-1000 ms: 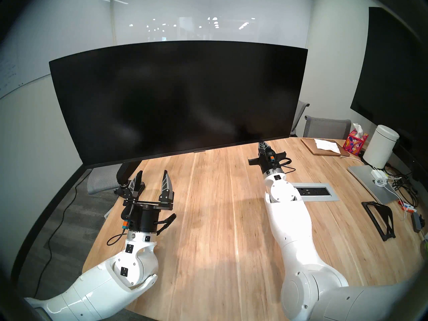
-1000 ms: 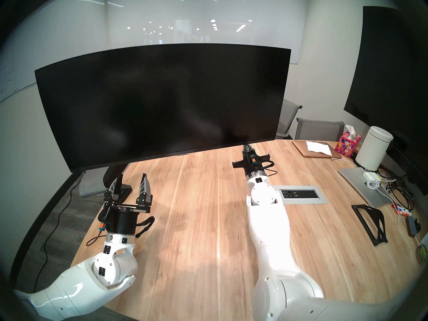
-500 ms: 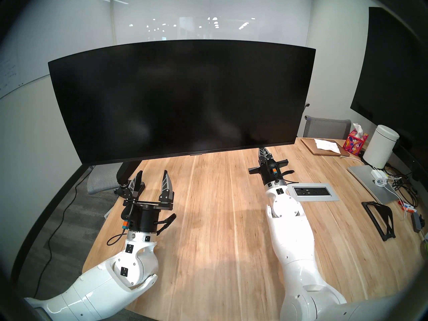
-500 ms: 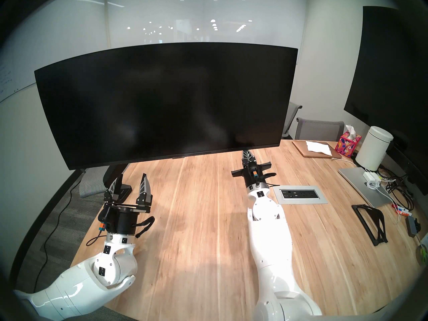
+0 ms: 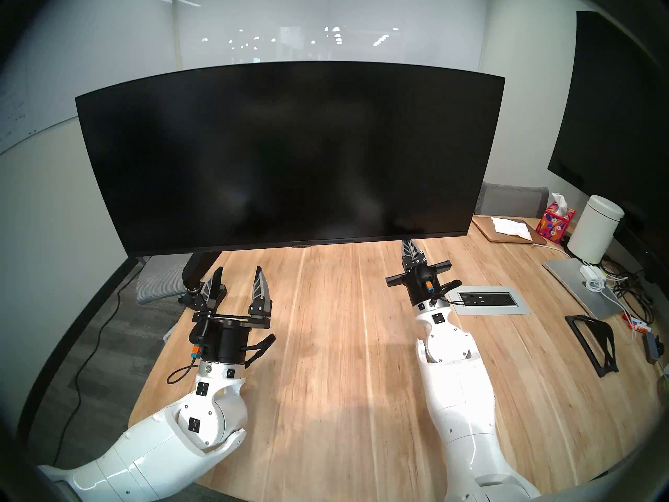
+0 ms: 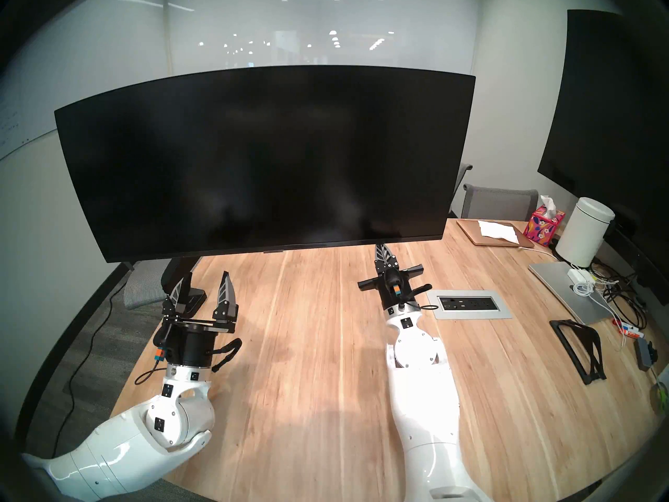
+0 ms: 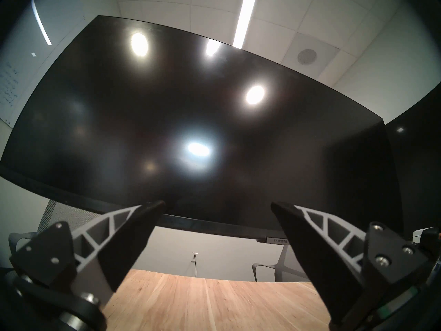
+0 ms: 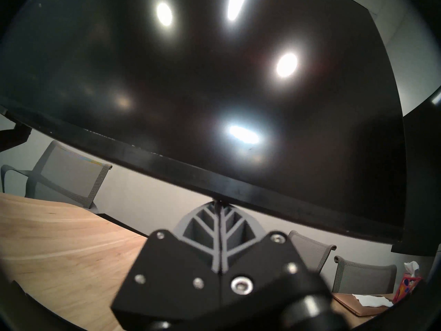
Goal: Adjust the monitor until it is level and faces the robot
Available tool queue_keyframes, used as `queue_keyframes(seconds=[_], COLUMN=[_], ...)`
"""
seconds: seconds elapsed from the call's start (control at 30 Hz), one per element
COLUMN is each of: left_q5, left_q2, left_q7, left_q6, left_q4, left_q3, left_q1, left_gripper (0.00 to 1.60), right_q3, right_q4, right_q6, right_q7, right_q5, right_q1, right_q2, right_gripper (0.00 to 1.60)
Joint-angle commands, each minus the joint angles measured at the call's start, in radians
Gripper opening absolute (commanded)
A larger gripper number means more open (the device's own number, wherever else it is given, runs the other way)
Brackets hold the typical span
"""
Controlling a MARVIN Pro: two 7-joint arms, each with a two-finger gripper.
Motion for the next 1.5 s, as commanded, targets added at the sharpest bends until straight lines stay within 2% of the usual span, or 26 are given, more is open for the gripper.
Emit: queue_keyframes(seconds=[0.0, 0.07, 0.1, 0.2, 0.23, 0.33, 0.47, 0.67, 0.83, 0.93, 1.07, 1.13, 1.33, 1.47], left_q5=[-0.002, -0.002, -0.002, -0.002, -0.002, -0.002, -0.002, -0.003, -0.003, -0.004, -0.004, -0.004, -0.003, -0.002], left_q2=[0.002, 0.003, 0.003, 0.003, 0.003, 0.002, 0.002, 0.003, 0.004, 0.004, 0.004, 0.004, 0.004, 0.003], left_q7=[0.000, 0.000, 0.000, 0.001, 0.000, 0.000, 0.000, 0.000, 0.000, 0.000, 0.001, 0.001, 0.001, 0.001], left_q6=[-0.002, -0.002, -0.002, -0.002, -0.002, -0.002, -0.002, -0.002, -0.001, -0.001, -0.001, -0.001, -0.002, -0.002], left_q4=[-0.015, -0.016, -0.016, -0.016, -0.016, -0.016, -0.016, -0.017, -0.018, -0.018, -0.018, -0.018, -0.017, -0.016], left_q3=[-0.003, -0.003, -0.003, -0.003, -0.003, -0.003, -0.003, -0.003, -0.003, -0.003, -0.003, -0.003, -0.002, -0.002], left_q1=[-0.001, 0.000, 0.000, 0.000, 0.000, 0.000, -0.001, 0.000, 0.000, 0.001, 0.001, 0.001, 0.000, -0.001], left_gripper=[1.60, 1.60, 1.60, 1.60, 1.60, 1.60, 1.60, 1.60, 1.60, 1.60, 1.60, 1.60, 1.60, 1.60], right_q3=[0.000, 0.008, 0.020, 0.037, 0.044, 0.027, 0.012, 0.002, 0.006, 0.012, 0.006, 0.006, 0.007, 0.013], right_q4=[-0.110, -0.128, -0.116, -0.079, -0.070, -0.089, -0.111, -0.203, -0.269, -0.250, -0.177, -0.173, -0.267, -0.307], right_q6=[0.112, 0.153, 0.178, 0.239, 0.248, 0.322, 0.322, 0.318, 0.360, 0.383, 0.380, 0.374, 0.360, 0.315], right_q7=[0.060, 0.100, 0.111, 0.142, 0.158, 0.167, 0.187, 0.222, 0.256, 0.265, 0.259, 0.266, 0.299, 0.329], right_q5=[0.006, 0.015, -0.007, -0.008, 0.013, -0.004, -0.012, -0.003, -0.006, -0.012, -0.030, -0.023, -0.002, 0.029], right_q1=[-0.020, -0.029, -0.017, 0.028, 0.043, 0.064, 0.066, -0.013, -0.070, -0.069, -0.041, -0.044, -0.111, -0.152], right_q2=[0.010, 0.012, 0.007, 0.005, 0.000, 0.012, 0.019, 0.024, 0.035, 0.041, 0.052, 0.052, 0.048, 0.061], right_gripper=[0.00, 0.00, 0.00, 0.00, 0.00, 0.00, 0.00, 0.00, 0.00, 0.00, 0.00, 0.00, 0.00, 0.00])
